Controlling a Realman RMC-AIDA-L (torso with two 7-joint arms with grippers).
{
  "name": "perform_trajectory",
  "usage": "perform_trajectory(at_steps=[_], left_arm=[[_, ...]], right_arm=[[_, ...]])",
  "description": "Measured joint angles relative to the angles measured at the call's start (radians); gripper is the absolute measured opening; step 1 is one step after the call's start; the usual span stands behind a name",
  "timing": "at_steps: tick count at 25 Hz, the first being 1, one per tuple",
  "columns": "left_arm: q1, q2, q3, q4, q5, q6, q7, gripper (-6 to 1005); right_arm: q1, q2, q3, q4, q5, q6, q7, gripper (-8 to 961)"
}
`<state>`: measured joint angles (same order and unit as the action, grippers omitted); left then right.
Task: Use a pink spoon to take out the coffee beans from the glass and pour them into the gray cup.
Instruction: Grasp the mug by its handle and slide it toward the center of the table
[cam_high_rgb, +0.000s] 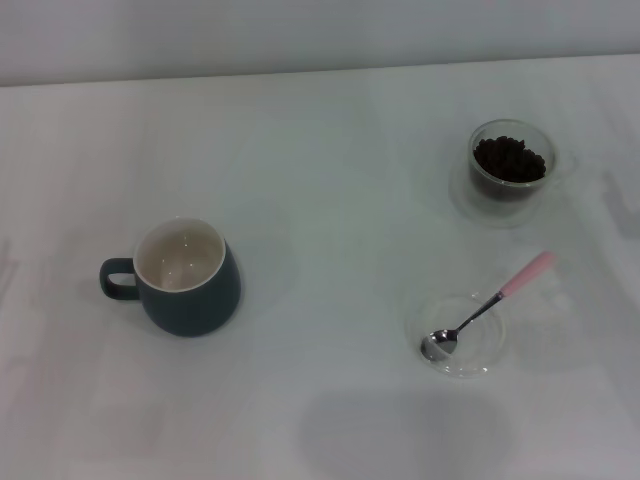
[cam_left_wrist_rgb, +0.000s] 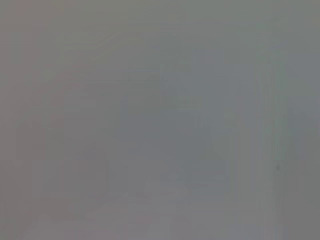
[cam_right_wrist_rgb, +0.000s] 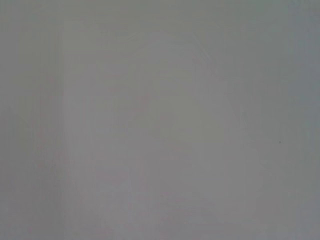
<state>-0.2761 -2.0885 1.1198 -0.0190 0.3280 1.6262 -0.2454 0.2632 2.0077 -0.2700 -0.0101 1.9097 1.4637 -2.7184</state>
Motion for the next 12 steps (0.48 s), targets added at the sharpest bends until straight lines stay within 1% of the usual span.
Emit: perform_trajectory(at_steps=[12], left_arm=[[-0.006, 0.0, 0.003, -0.001, 0.003, 0.001, -0.002, 895]], right_arm=[[0.001, 0.0, 0.0, 0.005, 0.001, 0.0, 0.006, 680]])
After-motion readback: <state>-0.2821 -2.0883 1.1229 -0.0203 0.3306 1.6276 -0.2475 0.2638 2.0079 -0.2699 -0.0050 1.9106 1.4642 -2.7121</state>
